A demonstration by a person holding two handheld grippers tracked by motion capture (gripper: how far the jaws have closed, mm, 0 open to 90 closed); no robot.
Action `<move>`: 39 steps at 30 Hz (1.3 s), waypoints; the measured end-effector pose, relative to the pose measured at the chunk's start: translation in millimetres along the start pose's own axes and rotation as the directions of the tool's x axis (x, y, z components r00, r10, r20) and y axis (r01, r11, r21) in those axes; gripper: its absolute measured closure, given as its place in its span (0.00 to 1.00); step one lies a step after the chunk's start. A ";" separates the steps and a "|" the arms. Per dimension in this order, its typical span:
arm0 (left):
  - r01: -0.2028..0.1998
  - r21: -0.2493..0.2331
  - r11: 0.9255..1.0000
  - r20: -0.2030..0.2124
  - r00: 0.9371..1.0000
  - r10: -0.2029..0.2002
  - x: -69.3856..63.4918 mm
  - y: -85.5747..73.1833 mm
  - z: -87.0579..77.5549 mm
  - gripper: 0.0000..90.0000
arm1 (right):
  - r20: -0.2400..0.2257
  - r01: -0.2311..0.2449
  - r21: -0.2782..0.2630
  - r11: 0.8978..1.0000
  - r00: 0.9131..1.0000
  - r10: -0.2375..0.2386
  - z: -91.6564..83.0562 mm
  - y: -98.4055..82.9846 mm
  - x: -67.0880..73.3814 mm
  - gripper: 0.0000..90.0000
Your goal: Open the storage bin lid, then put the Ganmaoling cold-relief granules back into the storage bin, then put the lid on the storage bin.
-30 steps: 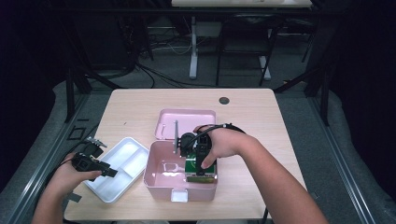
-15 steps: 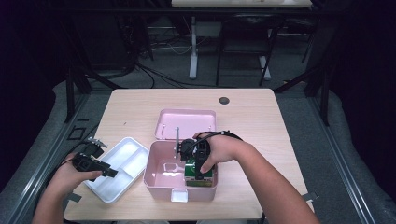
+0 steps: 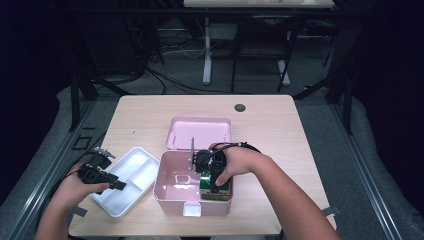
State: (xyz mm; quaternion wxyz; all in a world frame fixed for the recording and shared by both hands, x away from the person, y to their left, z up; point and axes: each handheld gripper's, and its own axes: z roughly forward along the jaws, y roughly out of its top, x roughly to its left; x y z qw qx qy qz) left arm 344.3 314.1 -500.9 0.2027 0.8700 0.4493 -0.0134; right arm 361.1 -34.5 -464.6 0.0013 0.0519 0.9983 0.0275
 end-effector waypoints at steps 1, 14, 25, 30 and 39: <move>0.001 0.000 1.000 0.000 1.000 -0.001 0.1 -0.1 0.0 0.54 | 0.007 0.001 -0.001 1.000 1.000 -0.001 0.1 -0.1 -0.3 0.17; -0.004 0.000 1.000 -0.002 1.000 0.004 -0.6 0.0 -0.7 0.54 | 0.026 -0.018 -0.014 1.000 0.999 0.018 -9.5 -2.9 3.3 0.16; -0.004 -0.003 1.000 0.000 1.000 0.004 -1.1 -0.2 -1.4 0.54 | 0.039 -0.044 -0.078 0.996 0.998 0.047 -39.6 -17.4 6.9 0.22; -0.008 -0.004 1.000 -0.003 1.000 0.008 -0.6 -0.2 -1.8 0.54 | 0.055 -0.062 -0.099 0.993 0.996 0.068 -50.7 -29.2 7.5 0.25; -0.006 0.001 1.000 -0.005 1.000 0.006 -1.1 -0.8 -0.3 0.55 | 0.061 -0.110 -0.105 0.988 0.991 0.117 -61.8 -54.5 5.5 0.31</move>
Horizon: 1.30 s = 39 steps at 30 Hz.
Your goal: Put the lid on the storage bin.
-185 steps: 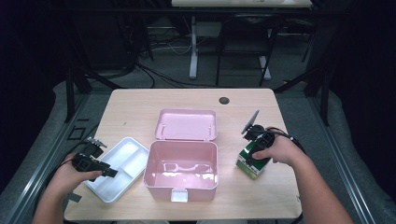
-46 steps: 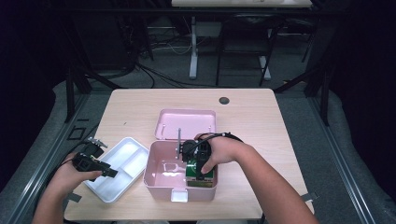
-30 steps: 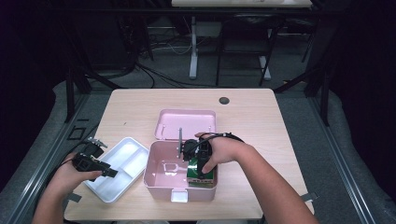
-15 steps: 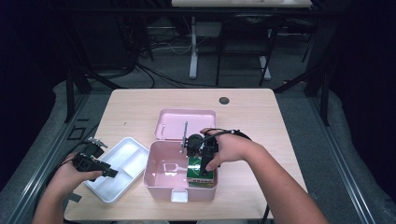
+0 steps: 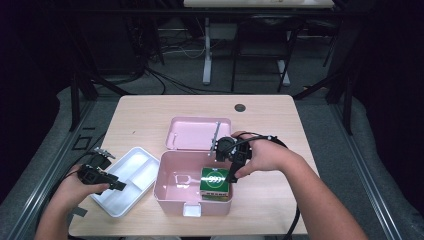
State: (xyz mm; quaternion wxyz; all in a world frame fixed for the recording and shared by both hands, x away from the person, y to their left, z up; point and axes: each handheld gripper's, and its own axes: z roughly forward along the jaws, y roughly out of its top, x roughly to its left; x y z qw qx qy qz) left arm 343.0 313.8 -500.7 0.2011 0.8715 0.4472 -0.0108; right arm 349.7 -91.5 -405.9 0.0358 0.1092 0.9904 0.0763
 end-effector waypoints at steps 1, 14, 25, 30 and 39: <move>0.000 0.002 1.000 0.001 1.000 0.000 0.0 0.0 0.3 0.55 | 0.001 -0.008 0.004 1.000 1.000 0.008 -1.1 -2.5 -0.4 0.31; 0.000 0.009 1.000 -0.006 1.000 0.000 -0.1 0.0 1.3 0.56 | 0.034 -0.147 0.008 0.989 0.989 0.146 -2.1 -46.1 -7.5 0.37; -0.001 0.018 1.000 -0.008 1.000 0.001 -2.0 0.0 4.5 0.58 | 0.023 -0.265 -0.043 0.963 0.964 0.266 15.6 -70.0 -11.6 0.36; -0.002 0.016 1.000 -0.017 1.000 0.002 -2.0 0.6 5.0 0.59 | 0.007 -0.309 -0.075 0.948 0.951 0.310 29.5 -81.7 -12.6 0.37; 0.008 0.016 1.000 -0.027 1.000 -0.008 -4.0 1.1 0.5 0.62 | -0.008 -0.424 -0.192 0.885 0.903 0.431 51.2 -106.1 -9.4 0.40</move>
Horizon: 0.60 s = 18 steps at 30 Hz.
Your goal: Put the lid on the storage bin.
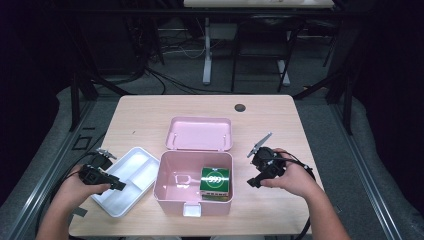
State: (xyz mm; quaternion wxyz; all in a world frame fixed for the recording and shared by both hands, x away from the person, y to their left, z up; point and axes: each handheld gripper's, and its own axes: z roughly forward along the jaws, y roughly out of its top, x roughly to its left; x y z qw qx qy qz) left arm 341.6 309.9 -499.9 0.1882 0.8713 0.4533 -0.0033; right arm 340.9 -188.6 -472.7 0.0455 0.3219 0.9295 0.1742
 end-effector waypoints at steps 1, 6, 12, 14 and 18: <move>0.000 0.004 1.000 -0.001 1.000 0.000 -0.4 0.1 -0.1 0.62 | 0.012 -0.009 -0.017 1.000 1.000 0.010 2.5 -2.1 0.6 0.40; -0.002 0.017 1.000 -0.011 1.000 0.003 -1.0 1.7 0.6 0.63 | 0.038 -0.066 -0.020 0.998 0.997 0.067 6.1 -9.3 2.8 0.36; -0.009 0.043 0.999 -0.033 0.999 0.011 -3.3 5.8 3.0 0.64 | 0.088 -0.082 -0.051 0.995 0.992 0.086 12.8 -15.8 10.4 0.34; -0.008 0.068 0.998 -0.052 0.999 0.012 -2.8 7.5 3.5 0.65 | 0.083 -0.087 -0.078 0.993 0.992 0.094 16.8 -18.1 13.0 0.34; -0.028 0.097 0.995 -0.069 0.997 0.034 -3.7 12.7 3.4 0.67 | 0.080 -0.084 -0.061 0.995 0.993 0.089 17.6 -19.3 14.5 0.35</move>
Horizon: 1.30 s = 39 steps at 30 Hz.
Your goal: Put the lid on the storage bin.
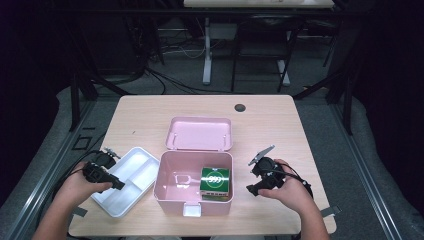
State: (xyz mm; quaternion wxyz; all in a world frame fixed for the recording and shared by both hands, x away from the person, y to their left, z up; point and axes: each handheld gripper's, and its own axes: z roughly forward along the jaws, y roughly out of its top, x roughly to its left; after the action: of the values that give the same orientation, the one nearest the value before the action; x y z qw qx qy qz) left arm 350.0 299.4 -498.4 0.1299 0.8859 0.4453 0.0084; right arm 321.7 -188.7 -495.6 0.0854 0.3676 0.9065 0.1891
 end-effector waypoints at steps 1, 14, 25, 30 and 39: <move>-0.003 0.010 1.000 -0.007 1.000 0.003 -0.5 1.5 -0.6 0.68 | 0.003 -0.003 -0.006 1.000 1.000 0.003 -1.0 -0.6 -0.4 0.35; -0.057 0.132 0.990 -0.068 0.996 0.066 2.9 21.9 9.1 0.79 | 0.008 -0.044 -0.087 0.995 0.999 0.045 -7.3 -8.4 -5.3 0.36; -0.055 0.199 0.979 -0.072 0.995 0.071 3.5 33.4 29.8 0.84 | 0.011 -0.061 -0.107 0.992 0.998 0.063 -5.3 -12.8 -8.2 0.36; -0.045 0.209 0.977 -0.067 0.996 0.060 4.9 36.3 35.5 0.86 | 0.006 -0.068 -0.100 0.993 0.998 0.069 -4.9 -15.3 -10.7 0.36; -0.035 0.220 0.975 -0.058 0.997 0.049 6.4 39.8 43.3 0.93 | 0.015 -0.069 -0.087 0.994 0.997 0.071 -5.1 -15.9 -11.6 0.36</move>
State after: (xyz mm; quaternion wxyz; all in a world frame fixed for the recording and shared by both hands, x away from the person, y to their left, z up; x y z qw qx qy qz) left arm 390.8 272.2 -531.4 0.0173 0.9033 0.4285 -0.0100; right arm 318.4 -208.7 -497.1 0.1025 0.3968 0.8833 0.2277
